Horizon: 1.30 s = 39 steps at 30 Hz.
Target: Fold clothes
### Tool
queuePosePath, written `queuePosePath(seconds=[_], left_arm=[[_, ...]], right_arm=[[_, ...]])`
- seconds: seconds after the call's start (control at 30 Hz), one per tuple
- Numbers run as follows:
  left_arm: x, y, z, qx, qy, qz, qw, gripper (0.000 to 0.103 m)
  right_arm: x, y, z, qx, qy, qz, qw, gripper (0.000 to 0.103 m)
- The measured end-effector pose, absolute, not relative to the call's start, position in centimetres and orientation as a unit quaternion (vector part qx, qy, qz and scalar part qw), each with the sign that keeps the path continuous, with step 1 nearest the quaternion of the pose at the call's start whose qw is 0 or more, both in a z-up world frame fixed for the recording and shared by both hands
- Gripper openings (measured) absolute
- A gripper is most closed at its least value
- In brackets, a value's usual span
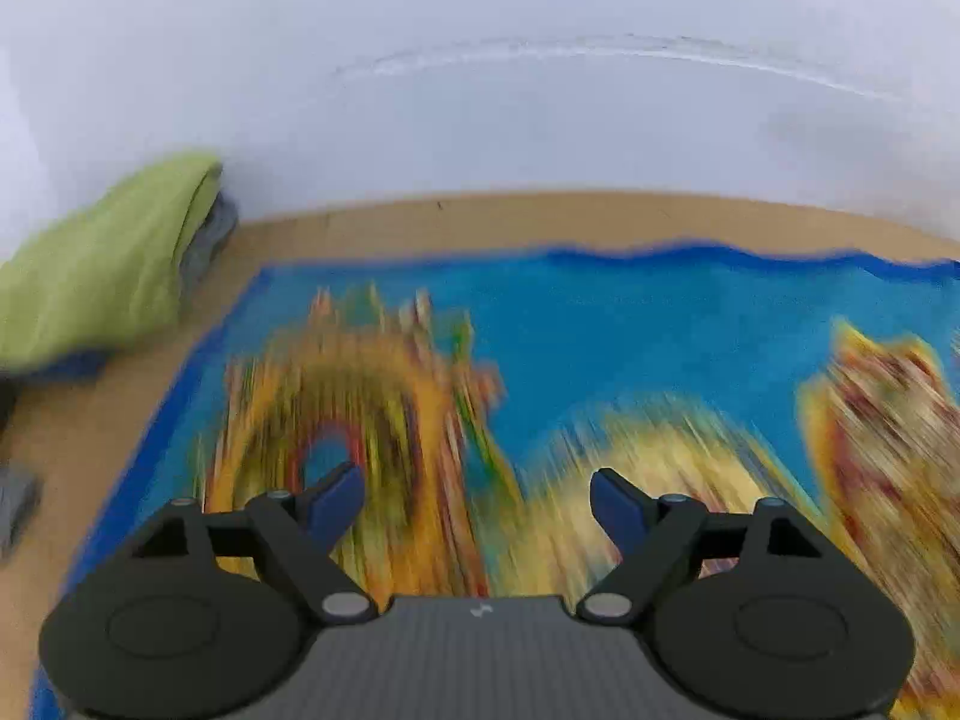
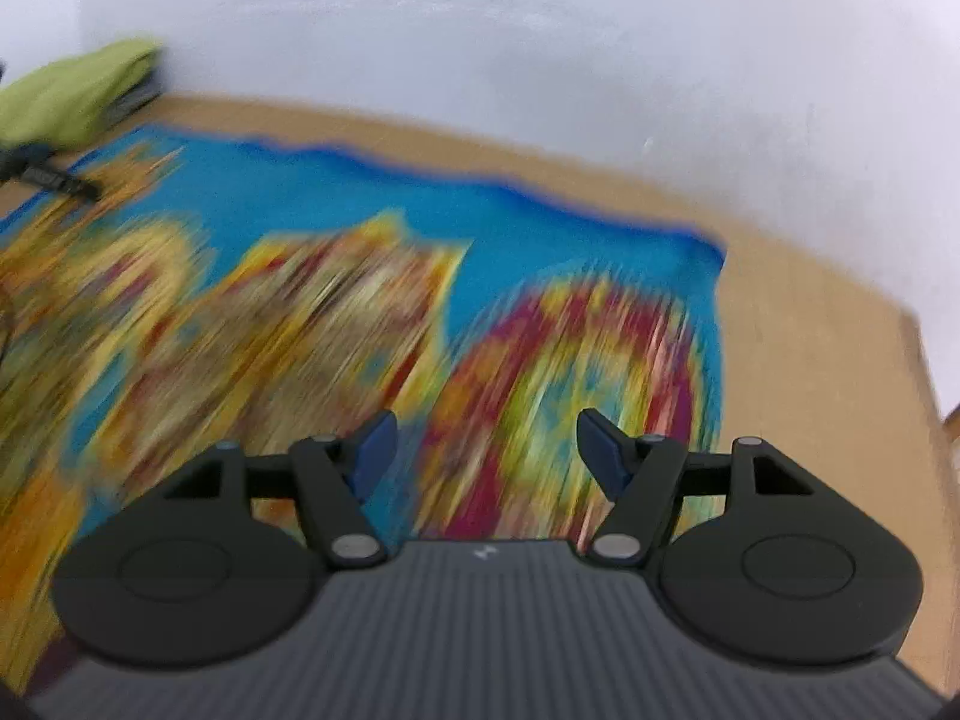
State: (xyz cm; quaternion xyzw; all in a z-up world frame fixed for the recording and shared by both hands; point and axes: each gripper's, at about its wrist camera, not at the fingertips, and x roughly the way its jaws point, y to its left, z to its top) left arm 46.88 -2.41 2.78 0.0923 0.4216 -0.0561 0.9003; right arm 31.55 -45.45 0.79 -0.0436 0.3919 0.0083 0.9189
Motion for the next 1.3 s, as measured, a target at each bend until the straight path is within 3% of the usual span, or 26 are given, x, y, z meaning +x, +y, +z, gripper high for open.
queuePosePath(seconds=[0.27,0.57,0.73,0.83,1.07,1.23,1.3], left_arm=[[27.2,-2.0,1.5,-0.005,0.489,-0.015,0.872,0.085],[19.4,-0.2,2.5,0.0,0.515,0.003,0.857,0.084],[20.5,3.9,3.6,0.006,0.497,0.029,0.867,0.084],[23.1,7.1,3.8,-0.013,0.49,0.029,0.871,0.084],[34.2,8.9,2.9,0.034,0.465,-0.056,0.883,0.084],[40.9,9.6,-0.5,0.088,0.478,-0.068,0.871,0.079],[42.0,10.7,-1.6,0.096,0.476,-0.055,0.872,0.086]], right_arm=[[15.9,-42.4,-0.1,0.013,0.418,0.036,0.908,0.068],[5.4,-43.0,-2.0,0.017,0.465,-0.037,0.884,0.071],[2.0,-44.4,-1.8,0.032,0.489,-0.116,0.864,0.072],[2.4,-43.0,-0.7,0.048,0.452,-0.143,0.879,0.072],[11.4,-34.3,0.5,0.09,0.376,-0.15,0.91,0.071],[16.7,-29.7,-2.6,0.112,0.389,-0.19,0.894,0.07],[16.8,-28.4,-3.2,0.08,0.394,-0.209,0.892,0.071]])
